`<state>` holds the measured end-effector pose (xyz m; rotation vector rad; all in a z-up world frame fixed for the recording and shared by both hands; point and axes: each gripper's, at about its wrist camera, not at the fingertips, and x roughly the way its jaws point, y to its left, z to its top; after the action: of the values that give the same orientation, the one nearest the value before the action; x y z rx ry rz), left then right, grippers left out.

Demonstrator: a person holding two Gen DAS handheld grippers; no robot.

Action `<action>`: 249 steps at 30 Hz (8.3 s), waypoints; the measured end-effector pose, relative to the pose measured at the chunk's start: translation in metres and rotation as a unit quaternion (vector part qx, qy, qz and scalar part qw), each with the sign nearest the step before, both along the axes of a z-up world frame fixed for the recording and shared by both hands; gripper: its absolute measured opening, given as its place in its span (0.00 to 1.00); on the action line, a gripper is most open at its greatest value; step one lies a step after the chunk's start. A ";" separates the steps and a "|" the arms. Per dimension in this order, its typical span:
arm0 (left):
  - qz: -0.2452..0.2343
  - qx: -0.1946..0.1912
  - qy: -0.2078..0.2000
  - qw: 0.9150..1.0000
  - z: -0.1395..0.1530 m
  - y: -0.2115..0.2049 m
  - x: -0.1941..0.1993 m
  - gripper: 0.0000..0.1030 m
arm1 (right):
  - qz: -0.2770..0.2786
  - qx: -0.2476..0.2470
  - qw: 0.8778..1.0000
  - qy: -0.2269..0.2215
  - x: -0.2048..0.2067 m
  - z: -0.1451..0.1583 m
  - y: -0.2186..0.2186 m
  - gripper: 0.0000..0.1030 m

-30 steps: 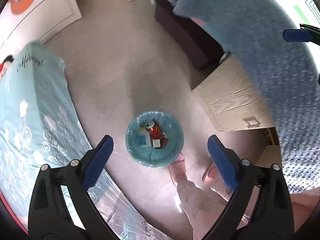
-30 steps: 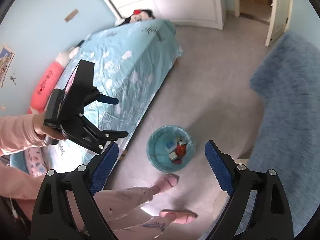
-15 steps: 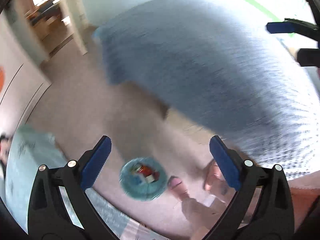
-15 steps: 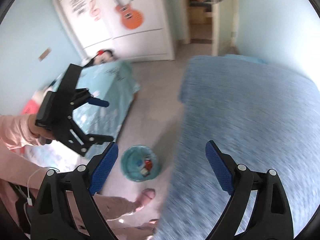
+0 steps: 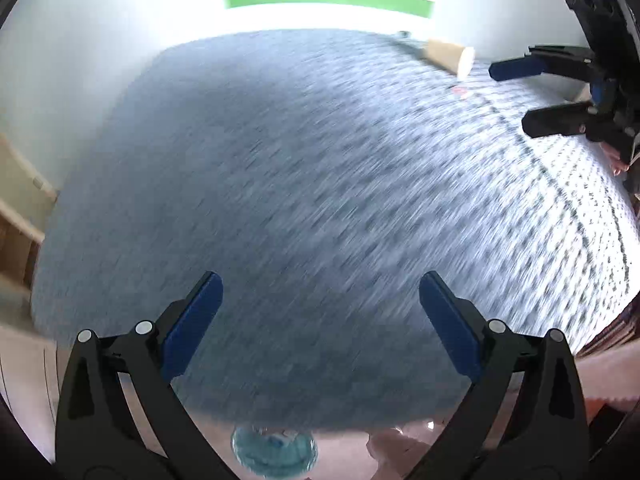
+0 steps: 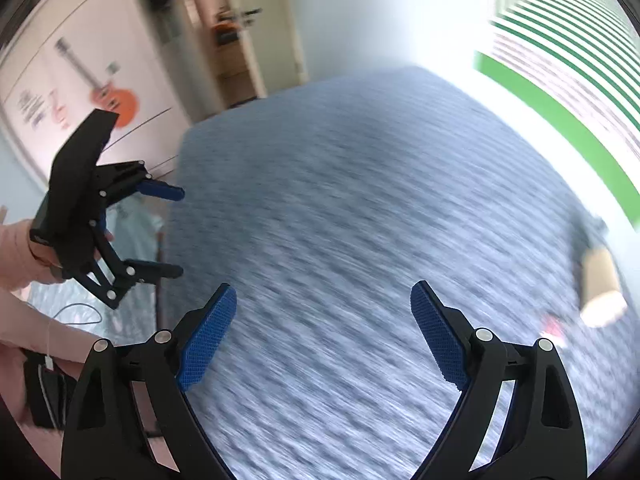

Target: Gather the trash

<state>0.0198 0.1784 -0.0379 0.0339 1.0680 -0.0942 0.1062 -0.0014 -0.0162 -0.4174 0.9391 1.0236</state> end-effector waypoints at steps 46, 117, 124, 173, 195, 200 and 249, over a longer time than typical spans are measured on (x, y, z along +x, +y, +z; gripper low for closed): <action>-0.228 0.022 0.035 0.973 -0.089 -0.248 0.332 0.61 | -0.059 0.019 0.998 0.001 0.278 -0.102 -0.195 0.69; 0.300 0.030 0.028 0.953 -0.024 0.203 -0.319 0.27 | 0.483 -0.005 0.875 0.024 -0.226 -0.037 0.373 0.08; 0.373 0.005 0.068 0.925 -0.069 0.216 -0.386 0.27 | 0.543 -0.059 0.837 0.044 -0.306 -0.090 0.415 0.08; 0.419 -0.027 0.105 0.902 -0.150 0.193 -0.388 0.93 | 0.425 -0.088 0.897 0.079 -0.285 -0.103 0.378 0.73; 0.117 0.017 -0.038 0.992 0.006 0.059 -0.132 0.94 | -0.026 0.007 1.000 0.007 -0.110 0.018 0.075 0.84; 0.062 0.005 -0.047 0.997 0.018 0.006 -0.081 0.94 | -0.131 0.003 0.991 -0.004 -0.097 0.025 0.002 0.84; -0.019 0.027 -0.102 0.994 0.060 -0.183 0.037 0.94 | -0.475 0.044 0.878 -0.043 -0.118 0.038 -0.186 0.84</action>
<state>0.0573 -0.0044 0.0221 0.1095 0.8664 -0.0942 -0.0115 -0.1877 0.0215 0.1010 0.8559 0.1374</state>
